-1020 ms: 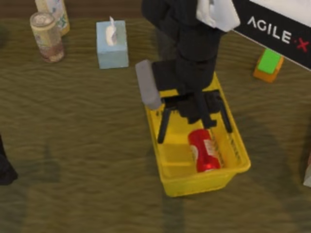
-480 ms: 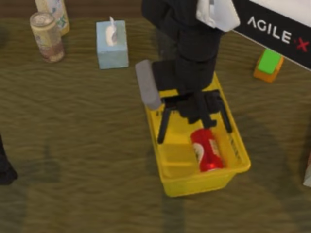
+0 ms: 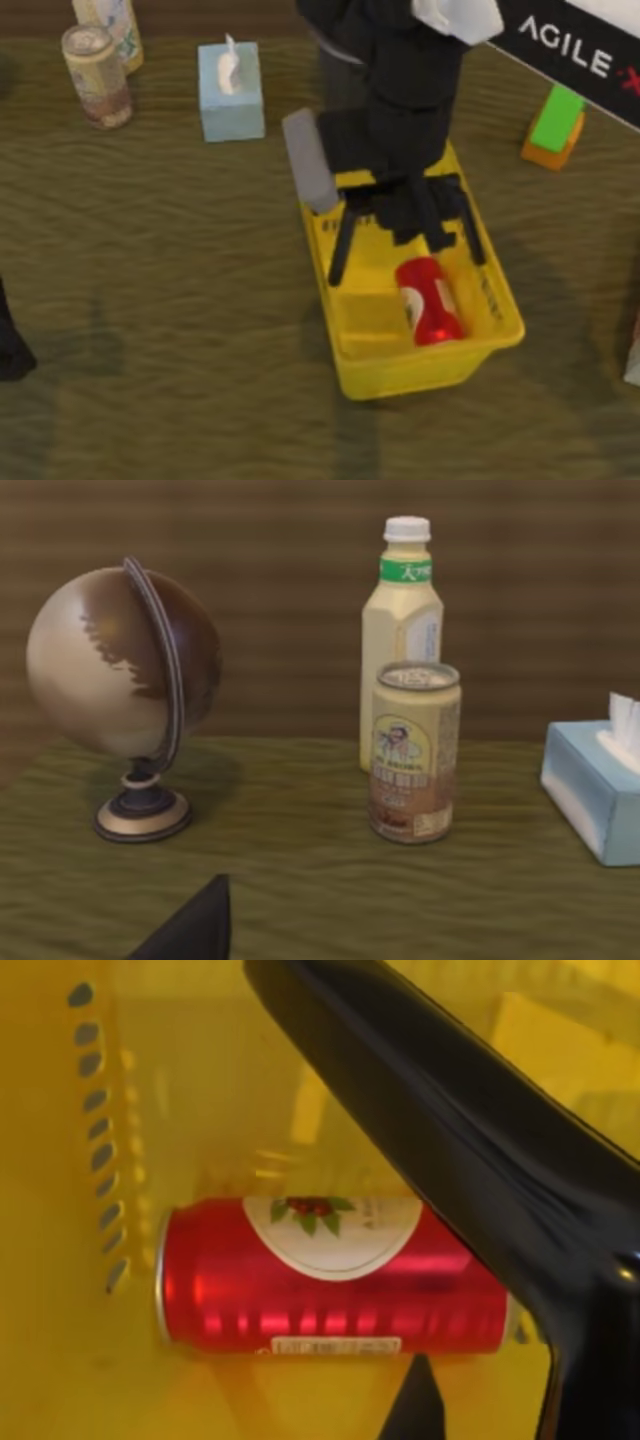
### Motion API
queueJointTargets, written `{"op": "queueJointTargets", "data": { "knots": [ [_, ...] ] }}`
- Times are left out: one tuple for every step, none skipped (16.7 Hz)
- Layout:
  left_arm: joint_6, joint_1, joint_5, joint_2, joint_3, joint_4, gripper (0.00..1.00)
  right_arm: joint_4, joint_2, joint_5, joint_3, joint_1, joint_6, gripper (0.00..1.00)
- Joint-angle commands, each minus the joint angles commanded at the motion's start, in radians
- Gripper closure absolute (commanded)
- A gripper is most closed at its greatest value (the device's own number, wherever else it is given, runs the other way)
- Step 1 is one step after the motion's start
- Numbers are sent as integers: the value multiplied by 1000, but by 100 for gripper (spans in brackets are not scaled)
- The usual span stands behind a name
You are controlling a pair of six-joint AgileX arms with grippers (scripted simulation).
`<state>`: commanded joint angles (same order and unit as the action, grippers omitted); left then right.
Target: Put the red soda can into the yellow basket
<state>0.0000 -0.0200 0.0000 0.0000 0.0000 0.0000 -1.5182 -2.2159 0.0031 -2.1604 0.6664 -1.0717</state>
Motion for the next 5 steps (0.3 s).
{"op": "queueJointTargets", "data": {
  "knots": [
    [0,0,0,0,0,0,0,-41,2,0,-36,-6,-6,100],
    [0,0,0,0,0,0,0,-76,5,0,-69,-11,-12,100],
    [0,0,0,0,0,0,0,-101,9,0,-92,-15,-17,100],
    [0,0,0,0,0,0,0,-115,11,0,-106,-18,-20,100],
    [0,0,0,0,0,0,0,-118,11,0,-109,-18,-21,100]
  ]
}}
